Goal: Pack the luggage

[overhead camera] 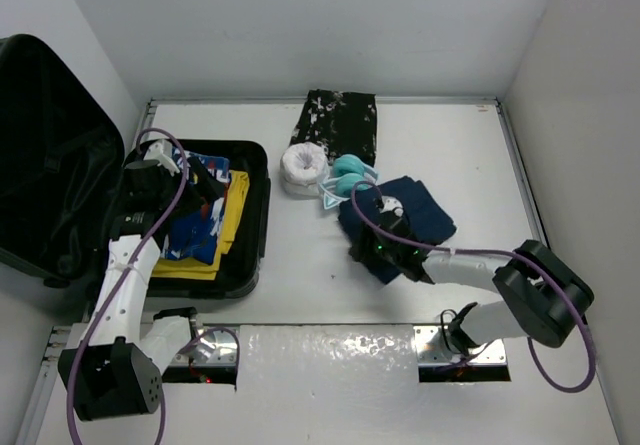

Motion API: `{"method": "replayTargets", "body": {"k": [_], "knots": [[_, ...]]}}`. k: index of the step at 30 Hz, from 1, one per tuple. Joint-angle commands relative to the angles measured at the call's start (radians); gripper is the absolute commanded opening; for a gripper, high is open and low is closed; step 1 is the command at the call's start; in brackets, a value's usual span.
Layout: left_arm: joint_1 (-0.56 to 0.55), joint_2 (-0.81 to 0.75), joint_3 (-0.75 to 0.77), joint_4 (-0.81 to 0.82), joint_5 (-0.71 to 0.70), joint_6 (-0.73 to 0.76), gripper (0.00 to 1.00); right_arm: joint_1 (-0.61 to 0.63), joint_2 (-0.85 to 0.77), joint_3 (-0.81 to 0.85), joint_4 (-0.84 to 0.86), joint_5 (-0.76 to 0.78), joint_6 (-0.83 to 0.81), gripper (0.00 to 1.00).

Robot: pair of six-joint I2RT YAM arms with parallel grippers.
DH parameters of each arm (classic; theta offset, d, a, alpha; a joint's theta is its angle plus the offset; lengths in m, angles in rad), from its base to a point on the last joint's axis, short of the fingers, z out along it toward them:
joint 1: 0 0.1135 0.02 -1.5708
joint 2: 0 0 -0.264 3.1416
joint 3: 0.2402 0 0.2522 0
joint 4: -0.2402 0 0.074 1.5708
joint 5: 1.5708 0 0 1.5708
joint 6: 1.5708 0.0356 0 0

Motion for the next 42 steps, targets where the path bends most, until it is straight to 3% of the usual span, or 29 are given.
{"method": "replayTargets", "body": {"k": [1, 3, 6, 11, 13, 15, 17, 20, 25, 28, 29, 31, 32, 33, 37, 42], "knots": [[-0.025, -0.002, 0.006, 0.032, -0.001, 0.015, 1.0, 0.123, -0.024, 0.0, 0.18, -0.023, 0.294, 0.58], [-0.032, -0.002, 0.008, 0.031, -0.008, 0.015, 1.0, 0.146, -0.044, 0.059, 0.11, -0.02, 0.26, 0.8], [-0.039, -0.002, 0.008, 0.029, -0.01, 0.013, 1.0, 0.174, -0.094, 0.145, -0.075, 0.052, 0.128, 0.99], [-0.055, -0.006, 0.009, 0.031, -0.016, -0.001, 1.0, 0.197, -0.015, 0.362, -0.463, 0.148, -0.177, 0.99], [-0.066, -0.009, 0.011, 0.026, -0.024, -0.008, 1.0, 0.236, 0.037, 0.415, -0.565, 0.184, -0.236, 0.99], [-0.086, -0.012, 0.009, 0.026, -0.036, -0.016, 1.0, 0.272, 0.12, 0.481, -0.701, 0.318, -0.276, 0.98], [-0.101, -0.026, 0.003, 0.026, -0.036, -0.031, 1.0, 0.304, 0.177, 0.5, -0.763, 0.429, -0.278, 0.96], [-0.115, -0.046, 0.002, 0.02, -0.035, -0.039, 1.0, 0.306, 0.212, 0.452, -0.725, 0.387, -0.291, 0.89], [-0.117, -0.077, 0.014, -0.012, -0.03, -0.027, 1.0, 0.293, 0.321, 0.385, -0.73, 0.435, -0.291, 0.87], [-0.118, -0.091, 0.017, -0.026, -0.013, -0.027, 1.0, 0.273, 0.372, 0.333, -0.624, 0.305, -0.311, 0.67], [-0.118, -0.095, 0.017, -0.028, -0.008, -0.03, 1.0, 0.272, 0.378, 0.325, -0.581, 0.279, -0.311, 0.53], [-0.121, -0.117, 0.009, -0.028, 0.01, -0.048, 1.0, 0.273, 0.384, 0.304, -0.515, 0.187, -0.313, 0.34], [-0.12, -0.135, -0.001, -0.025, 0.015, -0.072, 1.0, 0.272, 0.378, 0.299, -0.496, 0.157, -0.314, 0.11], [-0.121, -0.149, -0.008, -0.012, 0.019, -0.088, 1.0, 0.273, 0.355, 0.29, -0.48, 0.103, -0.31, 0.0], [-0.247, -0.201, -0.035, 0.017, -0.037, -0.188, 1.0, 0.273, 0.21, 0.253, -0.409, 0.029, -0.262, 0.0], [-0.383, -0.249, -0.136, 0.129, -0.102, -0.39, 1.0, 0.273, -0.045, 0.179, -0.323, 0.055, -0.167, 0.0]]}}
